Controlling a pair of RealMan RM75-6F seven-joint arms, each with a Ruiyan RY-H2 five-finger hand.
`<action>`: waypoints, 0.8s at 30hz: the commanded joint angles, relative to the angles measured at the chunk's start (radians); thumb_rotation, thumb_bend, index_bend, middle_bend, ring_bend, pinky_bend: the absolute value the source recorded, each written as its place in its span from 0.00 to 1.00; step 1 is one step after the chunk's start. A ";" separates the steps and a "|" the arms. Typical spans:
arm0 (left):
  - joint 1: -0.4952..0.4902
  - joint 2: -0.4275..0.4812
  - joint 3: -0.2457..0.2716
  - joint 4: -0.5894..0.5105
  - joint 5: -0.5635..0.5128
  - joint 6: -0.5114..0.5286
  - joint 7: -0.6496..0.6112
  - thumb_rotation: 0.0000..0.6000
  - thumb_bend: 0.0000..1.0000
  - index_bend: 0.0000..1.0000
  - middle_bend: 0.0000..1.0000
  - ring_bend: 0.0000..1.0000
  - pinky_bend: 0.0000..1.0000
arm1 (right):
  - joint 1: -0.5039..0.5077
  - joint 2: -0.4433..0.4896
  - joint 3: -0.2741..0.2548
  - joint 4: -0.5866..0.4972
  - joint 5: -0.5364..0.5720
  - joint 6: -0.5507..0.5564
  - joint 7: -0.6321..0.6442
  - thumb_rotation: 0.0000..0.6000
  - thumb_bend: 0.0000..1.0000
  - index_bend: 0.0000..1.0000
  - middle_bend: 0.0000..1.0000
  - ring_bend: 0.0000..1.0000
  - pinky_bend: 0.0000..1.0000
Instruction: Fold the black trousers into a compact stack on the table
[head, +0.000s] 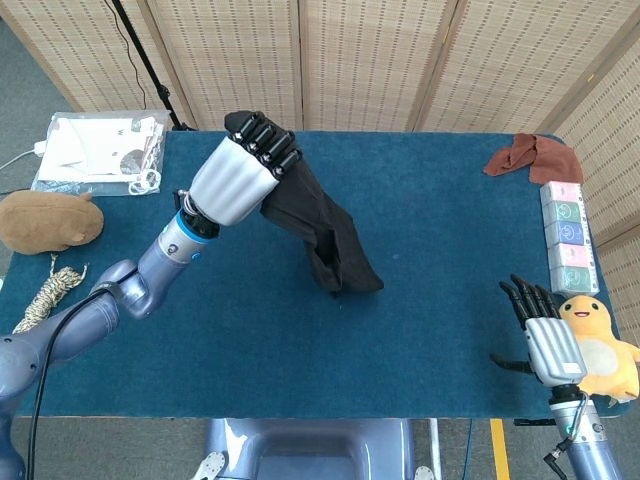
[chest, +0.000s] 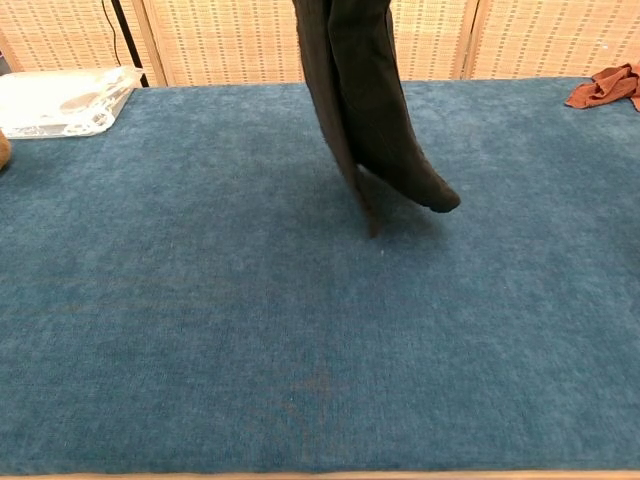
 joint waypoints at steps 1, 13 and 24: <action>-0.001 0.034 -0.022 -0.064 -0.003 -0.020 0.035 1.00 0.85 0.60 0.56 0.55 0.45 | 0.001 -0.001 0.000 0.000 -0.001 -0.001 -0.002 1.00 0.03 0.00 0.00 0.00 0.00; 0.130 0.061 0.065 -0.015 0.083 0.061 -0.055 1.00 0.85 0.60 0.56 0.55 0.45 | 0.000 -0.003 -0.002 -0.002 -0.001 0.001 -0.007 1.00 0.03 0.00 0.00 0.00 0.00; 0.263 0.100 0.134 0.038 0.141 0.153 -0.174 1.00 0.84 0.60 0.56 0.55 0.45 | -0.003 -0.008 -0.005 -0.008 -0.002 0.004 -0.024 1.00 0.03 0.00 0.00 0.00 0.00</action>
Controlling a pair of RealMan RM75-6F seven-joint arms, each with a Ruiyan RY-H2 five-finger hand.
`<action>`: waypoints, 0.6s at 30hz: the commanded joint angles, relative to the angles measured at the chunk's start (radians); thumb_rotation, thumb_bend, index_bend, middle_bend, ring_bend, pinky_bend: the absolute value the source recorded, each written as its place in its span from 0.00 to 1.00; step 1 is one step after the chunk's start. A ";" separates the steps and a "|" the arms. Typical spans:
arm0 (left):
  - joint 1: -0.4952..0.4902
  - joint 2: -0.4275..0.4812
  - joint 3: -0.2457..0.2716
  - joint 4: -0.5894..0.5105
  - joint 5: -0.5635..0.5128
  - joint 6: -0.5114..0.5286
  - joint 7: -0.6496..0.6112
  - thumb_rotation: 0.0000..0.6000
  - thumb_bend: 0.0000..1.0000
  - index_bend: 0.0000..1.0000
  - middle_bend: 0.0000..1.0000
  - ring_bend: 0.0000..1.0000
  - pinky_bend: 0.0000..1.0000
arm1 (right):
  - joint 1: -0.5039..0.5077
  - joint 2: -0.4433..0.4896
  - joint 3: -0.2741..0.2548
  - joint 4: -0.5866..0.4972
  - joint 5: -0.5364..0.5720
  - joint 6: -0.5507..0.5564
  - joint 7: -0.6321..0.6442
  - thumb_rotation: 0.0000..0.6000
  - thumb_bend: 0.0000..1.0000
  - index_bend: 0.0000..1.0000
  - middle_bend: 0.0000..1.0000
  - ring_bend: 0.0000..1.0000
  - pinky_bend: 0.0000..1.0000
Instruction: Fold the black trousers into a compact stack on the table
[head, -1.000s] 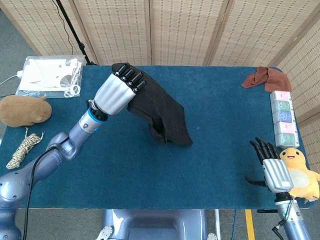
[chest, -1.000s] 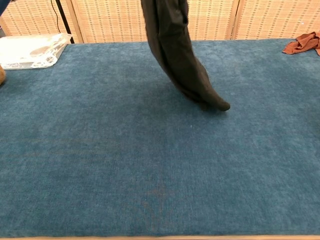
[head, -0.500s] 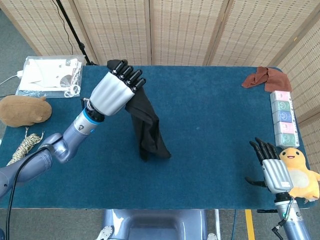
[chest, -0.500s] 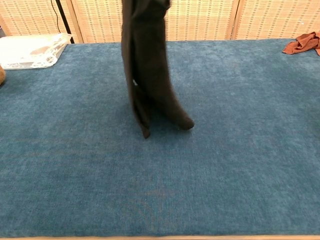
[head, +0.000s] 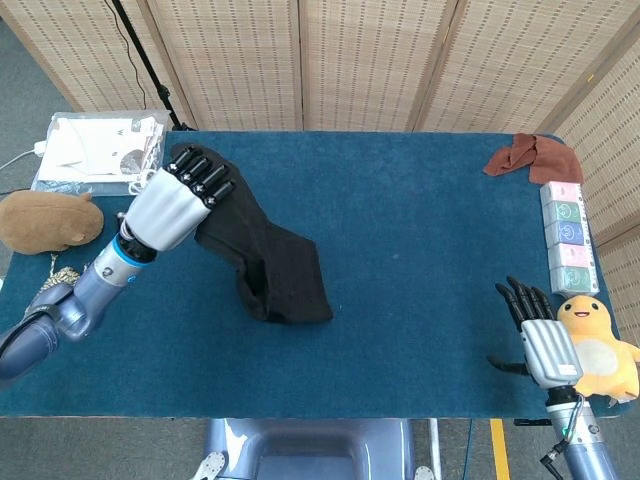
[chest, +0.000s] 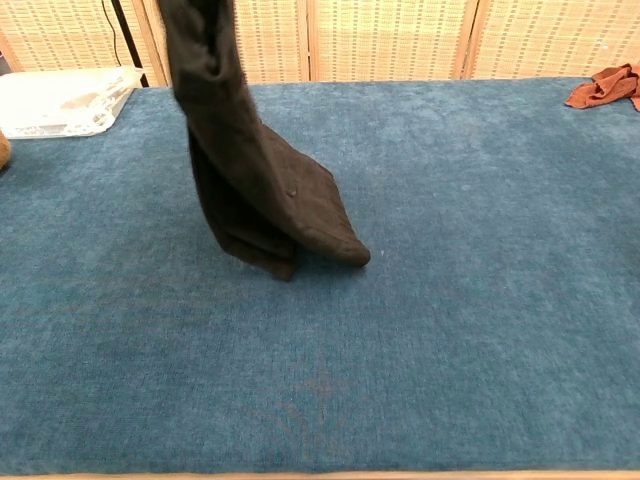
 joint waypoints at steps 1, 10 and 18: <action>0.065 0.009 0.044 0.049 0.028 0.043 -0.042 1.00 0.84 0.60 0.56 0.55 0.45 | 0.000 -0.001 -0.001 0.000 -0.001 0.000 -0.001 1.00 0.03 0.00 0.00 0.00 0.00; 0.188 -0.041 0.110 0.234 0.049 0.094 -0.168 1.00 0.84 0.60 0.56 0.55 0.45 | 0.004 -0.009 -0.005 0.003 0.000 -0.012 -0.012 1.00 0.03 0.00 0.00 0.00 0.00; 0.280 -0.122 0.164 0.435 0.060 0.081 -0.258 1.00 0.84 0.60 0.56 0.55 0.45 | 0.005 -0.015 -0.008 0.003 0.003 -0.017 -0.023 1.00 0.03 0.00 0.00 0.00 0.00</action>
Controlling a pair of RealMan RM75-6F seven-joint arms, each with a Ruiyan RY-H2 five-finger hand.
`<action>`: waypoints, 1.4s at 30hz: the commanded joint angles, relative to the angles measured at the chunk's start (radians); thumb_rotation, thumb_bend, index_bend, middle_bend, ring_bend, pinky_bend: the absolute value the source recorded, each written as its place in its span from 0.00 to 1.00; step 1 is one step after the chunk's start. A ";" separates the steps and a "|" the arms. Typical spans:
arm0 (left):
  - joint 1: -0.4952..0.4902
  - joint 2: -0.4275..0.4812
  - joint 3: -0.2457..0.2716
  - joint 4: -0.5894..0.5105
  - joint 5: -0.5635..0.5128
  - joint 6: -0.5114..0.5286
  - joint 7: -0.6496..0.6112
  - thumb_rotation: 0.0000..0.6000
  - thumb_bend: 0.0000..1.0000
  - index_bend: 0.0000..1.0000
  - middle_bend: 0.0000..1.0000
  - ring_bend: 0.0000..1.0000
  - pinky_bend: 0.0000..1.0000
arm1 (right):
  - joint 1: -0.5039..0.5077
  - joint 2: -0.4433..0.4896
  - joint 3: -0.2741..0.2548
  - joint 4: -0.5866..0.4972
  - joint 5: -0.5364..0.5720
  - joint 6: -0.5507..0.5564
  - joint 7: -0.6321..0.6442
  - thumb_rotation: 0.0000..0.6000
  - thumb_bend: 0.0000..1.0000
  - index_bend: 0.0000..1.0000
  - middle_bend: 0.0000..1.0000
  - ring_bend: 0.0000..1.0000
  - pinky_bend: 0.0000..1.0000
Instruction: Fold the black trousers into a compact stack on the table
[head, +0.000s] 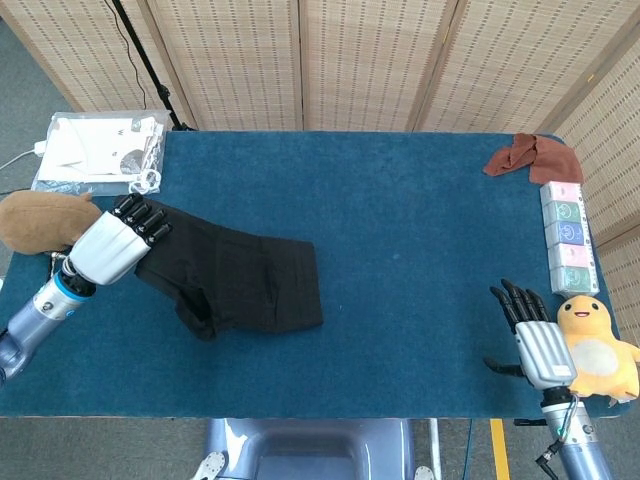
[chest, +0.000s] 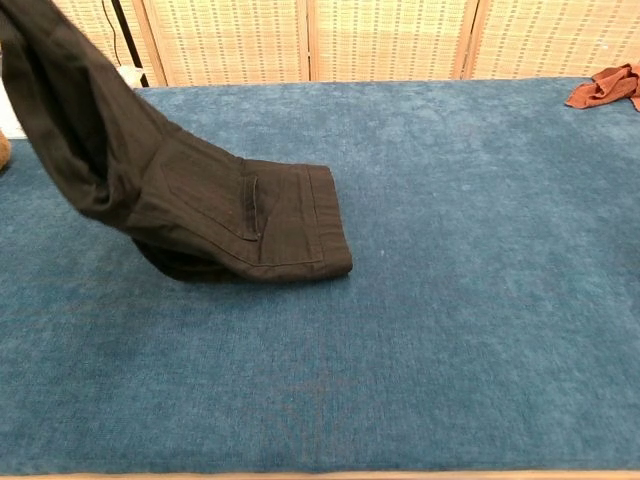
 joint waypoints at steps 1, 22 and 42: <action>0.045 -0.047 0.029 0.082 0.005 -0.011 -0.050 1.00 0.84 0.60 0.56 0.55 0.45 | 0.000 0.000 -0.001 0.000 0.000 -0.001 -0.002 1.00 0.03 0.00 0.00 0.00 0.00; 0.152 -0.165 0.122 0.366 0.033 -0.112 -0.120 1.00 0.84 0.60 0.56 0.55 0.45 | 0.003 -0.003 -0.002 0.000 0.010 -0.012 -0.009 1.00 0.03 0.00 0.00 0.00 0.00; -0.214 -0.346 0.117 0.275 0.079 -0.212 0.068 1.00 0.81 0.59 0.55 0.52 0.45 | 0.001 0.016 0.006 -0.007 0.019 -0.008 0.018 1.00 0.03 0.00 0.00 0.00 0.00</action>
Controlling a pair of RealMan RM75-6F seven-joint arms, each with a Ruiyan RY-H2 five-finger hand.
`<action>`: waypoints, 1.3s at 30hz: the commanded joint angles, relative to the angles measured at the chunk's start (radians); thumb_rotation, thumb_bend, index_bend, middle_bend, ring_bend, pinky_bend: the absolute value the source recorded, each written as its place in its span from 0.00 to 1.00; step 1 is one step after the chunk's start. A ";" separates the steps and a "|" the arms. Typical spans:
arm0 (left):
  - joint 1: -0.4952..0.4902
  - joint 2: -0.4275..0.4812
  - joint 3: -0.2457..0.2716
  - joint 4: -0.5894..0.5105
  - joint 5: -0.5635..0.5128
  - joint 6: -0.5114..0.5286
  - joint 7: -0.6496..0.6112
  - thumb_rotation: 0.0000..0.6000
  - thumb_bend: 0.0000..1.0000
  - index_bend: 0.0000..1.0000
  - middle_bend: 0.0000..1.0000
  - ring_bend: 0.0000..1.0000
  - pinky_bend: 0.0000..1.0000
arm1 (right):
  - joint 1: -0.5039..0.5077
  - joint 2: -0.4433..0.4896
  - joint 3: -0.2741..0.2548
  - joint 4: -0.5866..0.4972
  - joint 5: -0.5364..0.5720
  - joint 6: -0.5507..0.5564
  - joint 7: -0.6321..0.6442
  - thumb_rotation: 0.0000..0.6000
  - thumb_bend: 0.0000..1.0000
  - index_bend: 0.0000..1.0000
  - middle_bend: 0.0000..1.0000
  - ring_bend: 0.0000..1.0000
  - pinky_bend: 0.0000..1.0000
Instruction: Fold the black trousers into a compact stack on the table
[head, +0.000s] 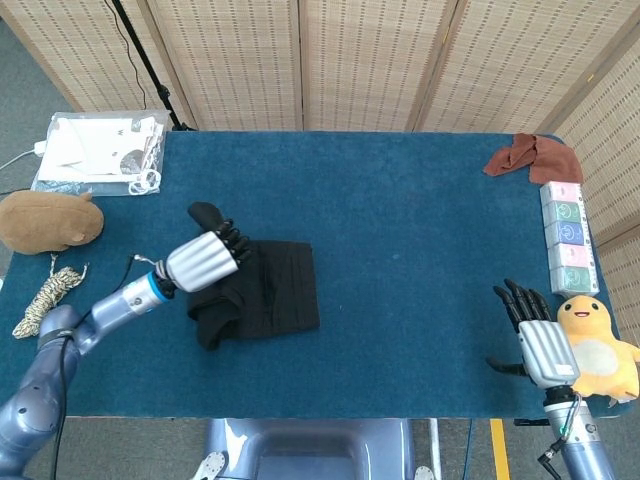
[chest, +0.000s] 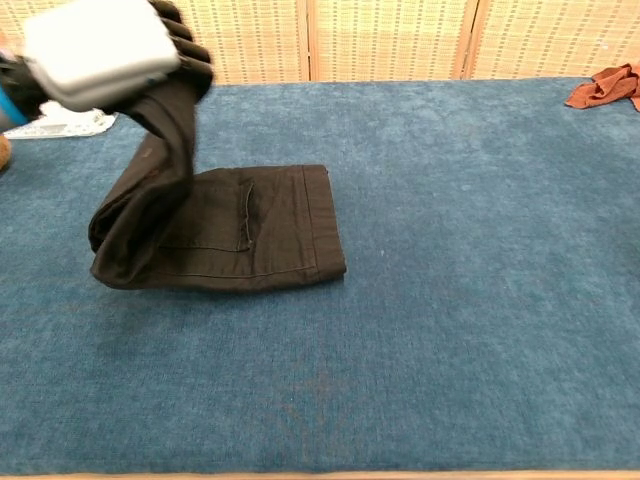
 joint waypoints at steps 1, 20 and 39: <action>-0.060 -0.059 0.003 -0.025 0.011 -0.071 0.046 1.00 0.81 0.58 0.55 0.51 0.45 | -0.001 0.005 0.002 0.000 0.002 0.001 0.009 1.00 0.03 0.00 0.00 0.00 0.00; -0.110 -0.142 -0.012 -0.076 -0.022 -0.233 0.086 1.00 0.31 0.00 0.10 0.11 0.16 | -0.006 0.025 0.003 -0.009 -0.003 0.008 0.040 1.00 0.03 0.00 0.00 0.00 0.00; 0.149 0.119 0.029 -0.283 -0.055 -0.019 -0.149 1.00 0.31 0.03 0.08 0.09 0.15 | -0.005 0.010 -0.007 -0.016 -0.013 0.003 0.005 1.00 0.03 0.00 0.00 0.00 0.00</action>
